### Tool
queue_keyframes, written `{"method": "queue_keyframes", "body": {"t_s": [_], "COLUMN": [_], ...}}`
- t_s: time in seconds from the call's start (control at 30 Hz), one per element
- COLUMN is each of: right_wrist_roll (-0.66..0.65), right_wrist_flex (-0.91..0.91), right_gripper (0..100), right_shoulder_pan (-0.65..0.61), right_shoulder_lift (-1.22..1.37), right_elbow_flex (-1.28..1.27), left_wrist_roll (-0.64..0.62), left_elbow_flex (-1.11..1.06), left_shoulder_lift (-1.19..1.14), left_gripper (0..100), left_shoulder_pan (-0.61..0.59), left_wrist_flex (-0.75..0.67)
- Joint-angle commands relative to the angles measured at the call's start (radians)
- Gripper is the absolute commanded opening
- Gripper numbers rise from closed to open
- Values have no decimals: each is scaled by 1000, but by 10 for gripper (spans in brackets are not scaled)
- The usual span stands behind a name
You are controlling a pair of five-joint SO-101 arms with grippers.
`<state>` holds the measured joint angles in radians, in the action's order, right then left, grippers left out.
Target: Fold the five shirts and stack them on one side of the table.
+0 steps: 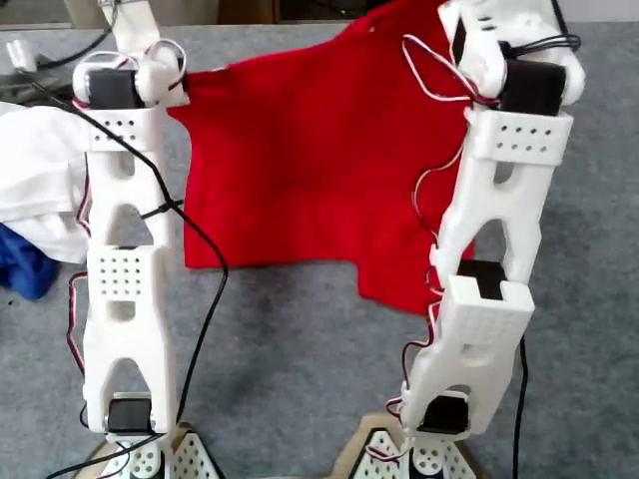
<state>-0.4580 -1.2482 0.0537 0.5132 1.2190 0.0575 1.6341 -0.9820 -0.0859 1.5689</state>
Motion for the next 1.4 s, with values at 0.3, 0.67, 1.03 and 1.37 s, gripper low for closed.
{"method": "queue_keyframes", "body": {"t_s": [0.3,0.67,1.03,1.37], "right_wrist_roll": [-138,-181,-230,-233], "right_wrist_flex": [-336,-537,-519,-287], "right_gripper": [4,4,4,4], "right_shoulder_pan": [36,96,122,113], "right_shoulder_lift": [-58,-61,-254,-472], "right_elbow_flex": [8,-10,-446,-987], "left_wrist_roll": [83,77,77,97], "left_elbow_flex": [34,-130,-304,-681], "left_shoulder_lift": [4,8,47,286], "left_gripper": [19,19,18,18], "left_shoulder_pan": [55,87,97,114], "left_wrist_flex": [147,192,195,190]}}
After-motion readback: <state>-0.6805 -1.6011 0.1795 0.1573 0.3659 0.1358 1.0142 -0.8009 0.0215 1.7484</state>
